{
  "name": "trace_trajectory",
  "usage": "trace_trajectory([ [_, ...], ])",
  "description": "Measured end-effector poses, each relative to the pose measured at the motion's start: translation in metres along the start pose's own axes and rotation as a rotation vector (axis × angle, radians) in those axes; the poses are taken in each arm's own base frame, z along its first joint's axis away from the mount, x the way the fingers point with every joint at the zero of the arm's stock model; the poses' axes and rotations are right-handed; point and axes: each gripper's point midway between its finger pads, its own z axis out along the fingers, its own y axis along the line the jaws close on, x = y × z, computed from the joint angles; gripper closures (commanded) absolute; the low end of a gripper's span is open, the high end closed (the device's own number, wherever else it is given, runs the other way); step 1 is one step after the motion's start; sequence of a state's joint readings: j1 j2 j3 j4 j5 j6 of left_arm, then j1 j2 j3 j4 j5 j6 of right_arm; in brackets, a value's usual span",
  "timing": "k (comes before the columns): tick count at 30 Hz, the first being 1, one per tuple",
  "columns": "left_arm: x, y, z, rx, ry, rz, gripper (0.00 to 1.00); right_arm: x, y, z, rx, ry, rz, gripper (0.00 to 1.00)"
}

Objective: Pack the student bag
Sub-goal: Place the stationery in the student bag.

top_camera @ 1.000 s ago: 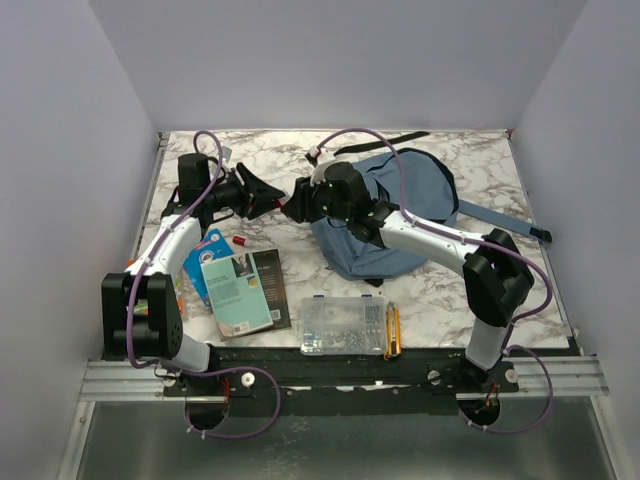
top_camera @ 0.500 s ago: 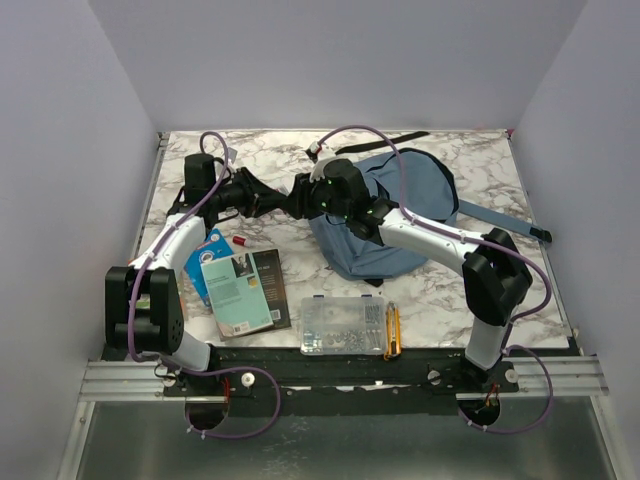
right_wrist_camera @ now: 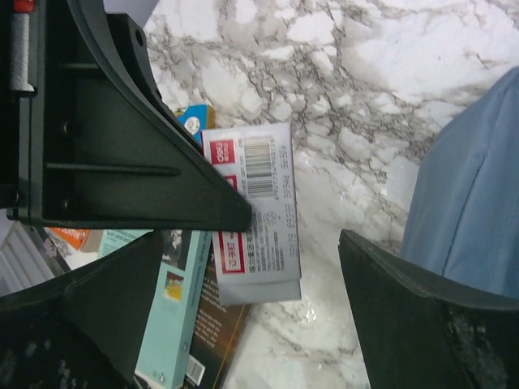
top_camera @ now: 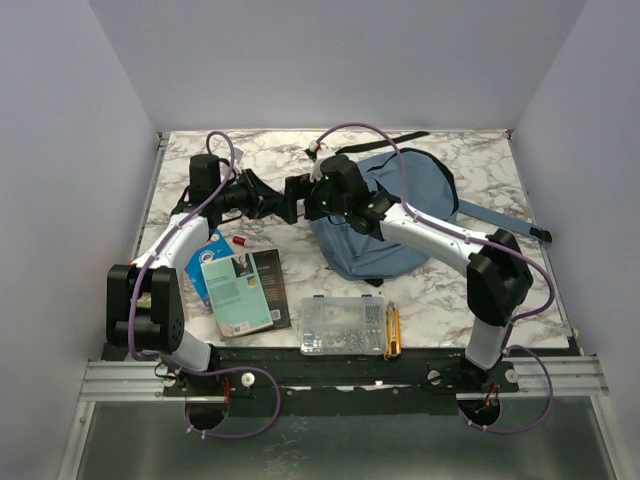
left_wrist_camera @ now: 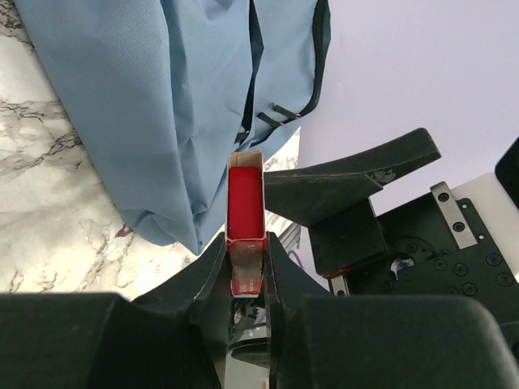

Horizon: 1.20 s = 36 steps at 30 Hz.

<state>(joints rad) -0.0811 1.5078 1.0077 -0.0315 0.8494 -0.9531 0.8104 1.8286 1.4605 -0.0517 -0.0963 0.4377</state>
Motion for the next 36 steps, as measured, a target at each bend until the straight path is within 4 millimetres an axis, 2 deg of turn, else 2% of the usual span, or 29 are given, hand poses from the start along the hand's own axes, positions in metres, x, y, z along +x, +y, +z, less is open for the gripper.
trace_trajectory([
  [3, 0.002, -0.001, 0.001, 0.003, 0.007, 0.027, 0.97, 0.006, -0.002, -0.010, 0.025, 0.046, 0.010, 0.04],
  [6, 0.003, -0.012, 0.003, 0.027, 0.024, 0.071, 0.97, 0.007, -0.007, -0.030, 0.038, 0.065, 0.010, 0.06],
  [10, 0.008, -0.035, 0.006, 0.083, 0.058, 0.168, 0.96, 0.014, -0.012, -0.074, 0.010, 0.065, -0.018, 0.16],
  [12, 0.014, -0.046, 0.009, 0.110, 0.079, 0.217, 0.97, 0.016, -0.014, -0.086, -0.003, 0.060, -0.034, 0.21],
  [15, 0.024, -0.057, 0.013, 0.141, 0.109, 0.266, 0.97, 0.023, -0.018, -0.091, -0.009, 0.061, -0.052, 0.24],
  [22, 0.045, -0.077, 0.014, 0.183, 0.141, 0.338, 0.97, 0.052, -0.036, -0.086, 0.024, 0.051, -0.027, 0.43],
  [26, 0.053, -0.097, 0.003, 0.227, 0.118, 0.400, 0.96, 0.040, -0.037, -0.094, 0.042, -0.027, -0.002, 0.45],
  [32, 0.060, -0.110, 0.000, 0.256, 0.108, 0.441, 0.92, -0.001, -0.024, -0.113, 0.011, -0.211, 0.029, 0.47],
  [36, 0.060, -0.113, 0.003, 0.254, 0.081, 0.463, 0.91, -0.005, -0.024, -0.111, 0.013, -0.230, 0.052, 0.48],
])
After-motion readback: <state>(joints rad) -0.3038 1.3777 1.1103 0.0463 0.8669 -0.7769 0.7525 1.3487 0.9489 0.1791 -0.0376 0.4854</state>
